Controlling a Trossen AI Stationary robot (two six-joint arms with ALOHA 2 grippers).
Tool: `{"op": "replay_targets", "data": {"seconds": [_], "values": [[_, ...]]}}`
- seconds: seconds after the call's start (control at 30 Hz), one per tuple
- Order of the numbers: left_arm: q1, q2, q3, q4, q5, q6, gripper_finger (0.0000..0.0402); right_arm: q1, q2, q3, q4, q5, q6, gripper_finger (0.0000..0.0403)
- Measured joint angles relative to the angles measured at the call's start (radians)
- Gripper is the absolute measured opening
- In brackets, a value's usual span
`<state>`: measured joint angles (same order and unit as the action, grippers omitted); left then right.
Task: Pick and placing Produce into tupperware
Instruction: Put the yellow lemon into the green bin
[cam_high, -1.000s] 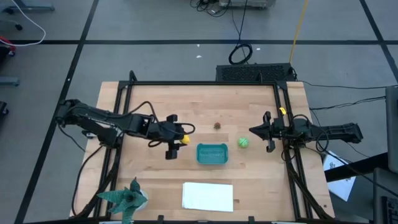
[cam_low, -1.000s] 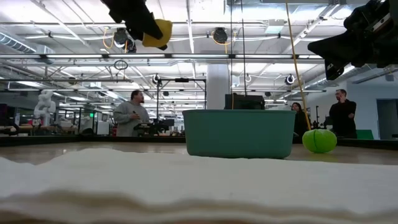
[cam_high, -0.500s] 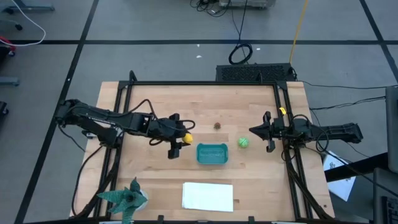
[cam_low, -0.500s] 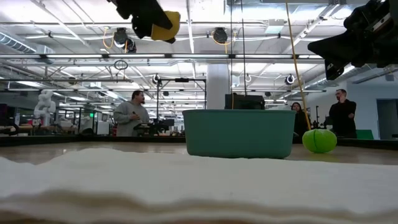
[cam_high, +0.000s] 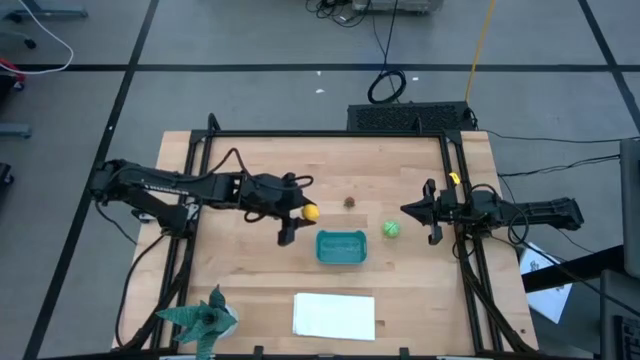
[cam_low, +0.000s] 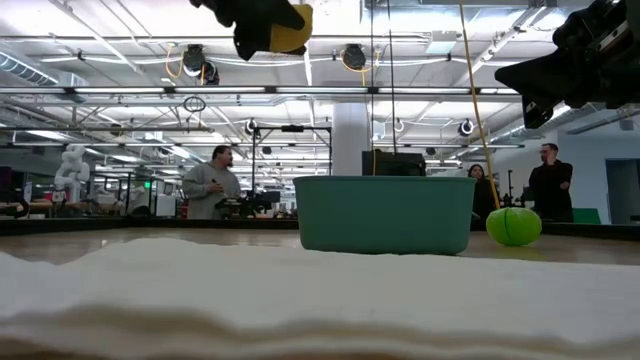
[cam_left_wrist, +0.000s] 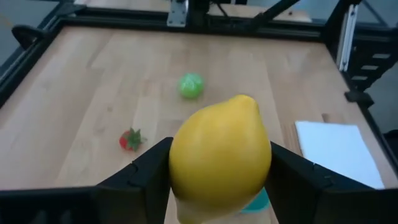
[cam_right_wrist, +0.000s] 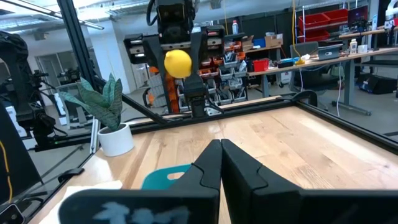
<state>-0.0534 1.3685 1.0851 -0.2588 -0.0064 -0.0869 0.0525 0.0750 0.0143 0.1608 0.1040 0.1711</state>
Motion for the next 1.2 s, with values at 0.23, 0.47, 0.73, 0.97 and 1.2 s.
{"op": "replay_targets", "data": {"seconds": [0.23,0.47,0.73,0.97,1.2], "values": [[0.026,0.0,0.0,0.061,0.01,0.015,0.0202,0.0,0.0,0.0,0.0,0.0,0.0,0.0],[0.052,0.011,0.0,0.123,0.025,0.027,0.0215,0.0,0.0,0.0,0.0,0.0,0.0,0.0],[0.073,0.09,0.055,0.145,0.09,0.041,0.0217,0.0,0.0,0.0,0.0,0.0,0.0,0.0],[0.073,0.227,0.21,0.083,0.096,0.109,0.0218,0.0,0.0,0.0,0.0,0.0,0.0,0.0],[0.074,0.364,0.386,-0.018,0.096,0.143,0.0218,0.0,0.0,0.0,0.0,0.0,0.0,0.0]]}}
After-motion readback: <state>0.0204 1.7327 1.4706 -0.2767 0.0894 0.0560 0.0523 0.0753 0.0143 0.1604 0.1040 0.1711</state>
